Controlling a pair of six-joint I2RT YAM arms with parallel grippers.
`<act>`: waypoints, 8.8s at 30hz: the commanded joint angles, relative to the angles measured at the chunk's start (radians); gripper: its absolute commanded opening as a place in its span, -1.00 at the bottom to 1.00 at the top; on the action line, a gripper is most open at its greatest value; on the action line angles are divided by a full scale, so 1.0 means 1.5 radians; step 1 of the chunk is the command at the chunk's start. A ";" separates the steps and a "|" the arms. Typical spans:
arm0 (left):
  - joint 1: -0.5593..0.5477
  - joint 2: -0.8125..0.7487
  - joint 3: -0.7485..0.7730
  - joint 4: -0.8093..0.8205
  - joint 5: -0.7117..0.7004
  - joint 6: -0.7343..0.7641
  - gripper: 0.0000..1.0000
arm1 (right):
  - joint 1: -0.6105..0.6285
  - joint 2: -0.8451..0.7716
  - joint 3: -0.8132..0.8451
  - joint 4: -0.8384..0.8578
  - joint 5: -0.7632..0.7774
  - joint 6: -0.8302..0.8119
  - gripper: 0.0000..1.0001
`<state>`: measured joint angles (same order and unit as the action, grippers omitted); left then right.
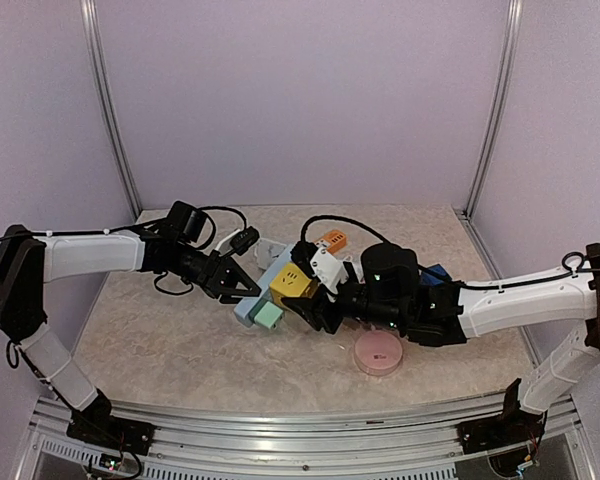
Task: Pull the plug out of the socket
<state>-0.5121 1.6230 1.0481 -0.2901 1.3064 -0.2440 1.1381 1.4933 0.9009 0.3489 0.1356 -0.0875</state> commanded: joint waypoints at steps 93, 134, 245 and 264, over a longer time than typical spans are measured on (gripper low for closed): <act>0.047 -0.036 -0.017 0.044 -0.062 -0.002 -0.68 | 0.090 0.073 0.097 0.087 0.265 -0.011 -1.00; 0.061 -0.032 -0.014 0.037 -0.081 -0.002 -0.69 | 0.074 0.099 0.096 0.080 0.276 -0.053 -1.00; 0.091 -0.035 -0.013 0.015 -0.153 -0.001 -0.78 | -0.032 0.028 0.079 0.017 0.036 0.119 -1.00; 0.111 -0.037 -0.016 0.020 -0.163 -0.013 -0.78 | 0.054 0.127 0.195 -0.119 0.350 0.000 -1.00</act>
<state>-0.3763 1.5826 1.0321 -0.2668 1.1805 -0.2764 1.2110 1.7039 1.1545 0.1627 0.4999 -0.0219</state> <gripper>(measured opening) 0.446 0.611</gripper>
